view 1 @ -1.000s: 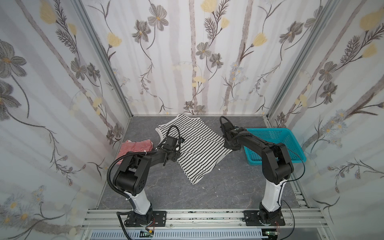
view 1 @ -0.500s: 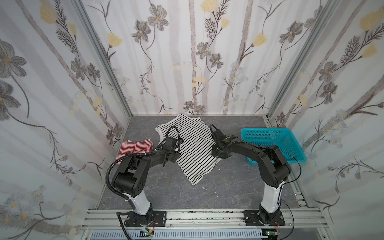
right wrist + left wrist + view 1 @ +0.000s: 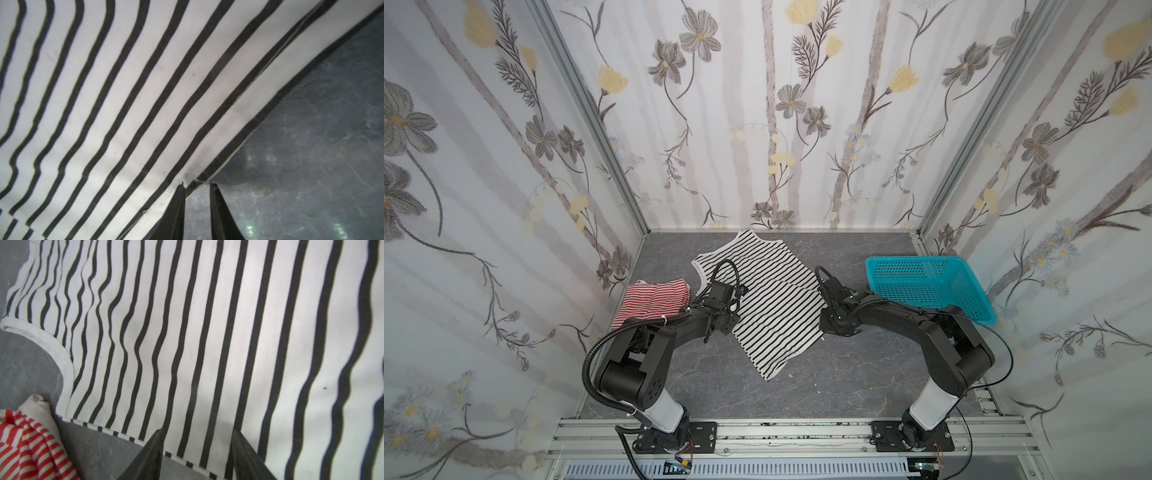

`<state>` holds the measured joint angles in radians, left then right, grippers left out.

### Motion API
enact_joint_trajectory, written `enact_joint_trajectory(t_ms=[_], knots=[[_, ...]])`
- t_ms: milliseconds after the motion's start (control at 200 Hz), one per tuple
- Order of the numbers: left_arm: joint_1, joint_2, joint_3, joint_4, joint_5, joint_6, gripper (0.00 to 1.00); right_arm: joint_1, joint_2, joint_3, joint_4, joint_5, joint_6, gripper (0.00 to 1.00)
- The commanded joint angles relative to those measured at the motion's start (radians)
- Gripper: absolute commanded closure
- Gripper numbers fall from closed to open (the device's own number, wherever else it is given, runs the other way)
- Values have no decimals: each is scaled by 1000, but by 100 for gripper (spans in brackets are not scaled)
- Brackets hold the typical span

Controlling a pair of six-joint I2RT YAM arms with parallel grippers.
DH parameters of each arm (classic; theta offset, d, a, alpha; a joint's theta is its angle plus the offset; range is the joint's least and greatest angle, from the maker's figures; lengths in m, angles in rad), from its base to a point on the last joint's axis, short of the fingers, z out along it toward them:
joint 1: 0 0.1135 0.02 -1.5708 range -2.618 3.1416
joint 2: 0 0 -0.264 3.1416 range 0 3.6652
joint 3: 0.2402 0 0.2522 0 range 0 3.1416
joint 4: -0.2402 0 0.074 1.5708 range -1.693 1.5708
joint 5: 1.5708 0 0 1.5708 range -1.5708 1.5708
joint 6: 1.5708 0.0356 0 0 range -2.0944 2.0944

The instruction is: Fold and stack the tank tops

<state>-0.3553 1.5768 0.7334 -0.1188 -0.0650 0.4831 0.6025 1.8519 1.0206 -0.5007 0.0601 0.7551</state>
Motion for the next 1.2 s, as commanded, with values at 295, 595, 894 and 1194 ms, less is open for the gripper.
enact_joint_trajectory(t_ms=[295,595,894,1194], knots=[[2,-98,56,-145,67,40,44,139,142,161,102,-90,144,76],[86,167,245,-55,-58,24,45,88,164,91,96,-62,116,75],[52,159,121,-54,-52,45,46,-74,218,111,105,-97,31,75],[-101,-61,-89,-202,54,54,45,-172,365,397,-60,-52,-66,75]])
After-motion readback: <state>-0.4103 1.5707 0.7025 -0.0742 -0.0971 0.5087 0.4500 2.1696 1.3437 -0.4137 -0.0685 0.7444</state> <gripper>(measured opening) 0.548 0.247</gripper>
